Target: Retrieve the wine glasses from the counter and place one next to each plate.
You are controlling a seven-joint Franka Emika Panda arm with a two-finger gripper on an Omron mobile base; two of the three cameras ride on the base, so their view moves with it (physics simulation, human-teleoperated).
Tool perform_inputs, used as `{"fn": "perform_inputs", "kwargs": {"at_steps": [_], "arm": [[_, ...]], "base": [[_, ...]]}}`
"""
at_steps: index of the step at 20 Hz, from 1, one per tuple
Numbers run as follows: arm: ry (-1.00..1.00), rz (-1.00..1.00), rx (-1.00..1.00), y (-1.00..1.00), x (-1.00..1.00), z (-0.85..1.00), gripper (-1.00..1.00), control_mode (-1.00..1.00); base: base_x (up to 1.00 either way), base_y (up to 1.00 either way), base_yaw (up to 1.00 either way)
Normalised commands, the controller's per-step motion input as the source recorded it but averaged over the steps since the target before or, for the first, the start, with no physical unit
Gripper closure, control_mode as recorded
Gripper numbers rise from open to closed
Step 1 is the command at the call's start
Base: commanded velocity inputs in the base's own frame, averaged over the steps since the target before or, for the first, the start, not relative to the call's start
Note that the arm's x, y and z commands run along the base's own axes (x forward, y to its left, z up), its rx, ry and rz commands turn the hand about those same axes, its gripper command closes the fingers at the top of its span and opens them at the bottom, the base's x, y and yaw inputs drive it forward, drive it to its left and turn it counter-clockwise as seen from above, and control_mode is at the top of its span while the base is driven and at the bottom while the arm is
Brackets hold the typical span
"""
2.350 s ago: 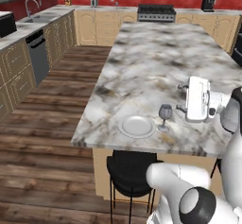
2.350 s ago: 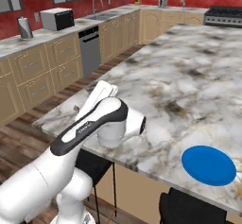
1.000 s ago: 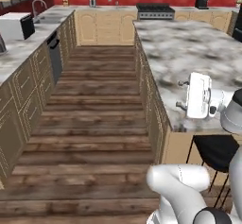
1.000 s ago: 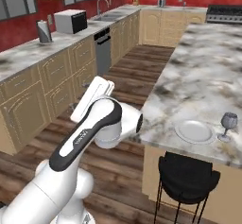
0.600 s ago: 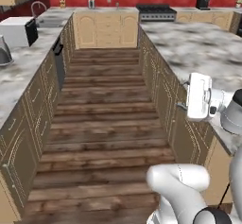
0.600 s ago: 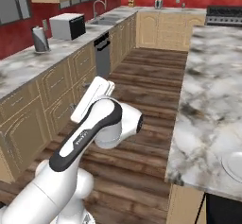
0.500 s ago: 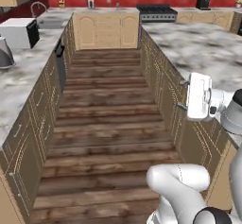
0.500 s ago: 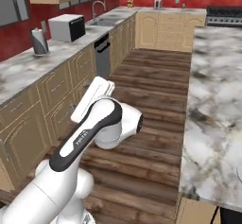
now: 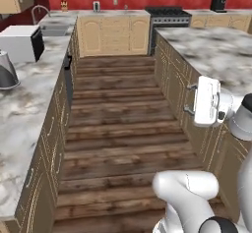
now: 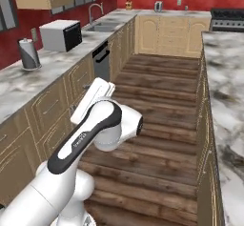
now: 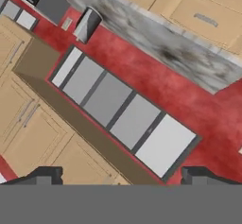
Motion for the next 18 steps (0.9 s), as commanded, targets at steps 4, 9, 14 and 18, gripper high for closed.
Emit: {"fn": "perform_inputs", "kwargs": {"at_steps": [4,9,14,18], "arm": [[0.0,0.0,0.0,0.0,0.0,0.0,-1.0,1.0],[0.0,0.0,0.0,0.0,0.0,0.0,-1.0,1.0],[0.0,0.0,0.0,0.0,0.0,0.0,-1.0,1.0],[0.0,0.0,0.0,0.0,0.0,0.0,-1.0,1.0]], "base": [[1.0,-0.03,0.0],[1.0,-0.1,0.0],[1.0,-0.03,0.0],[1.0,-0.01,0.0]]}}
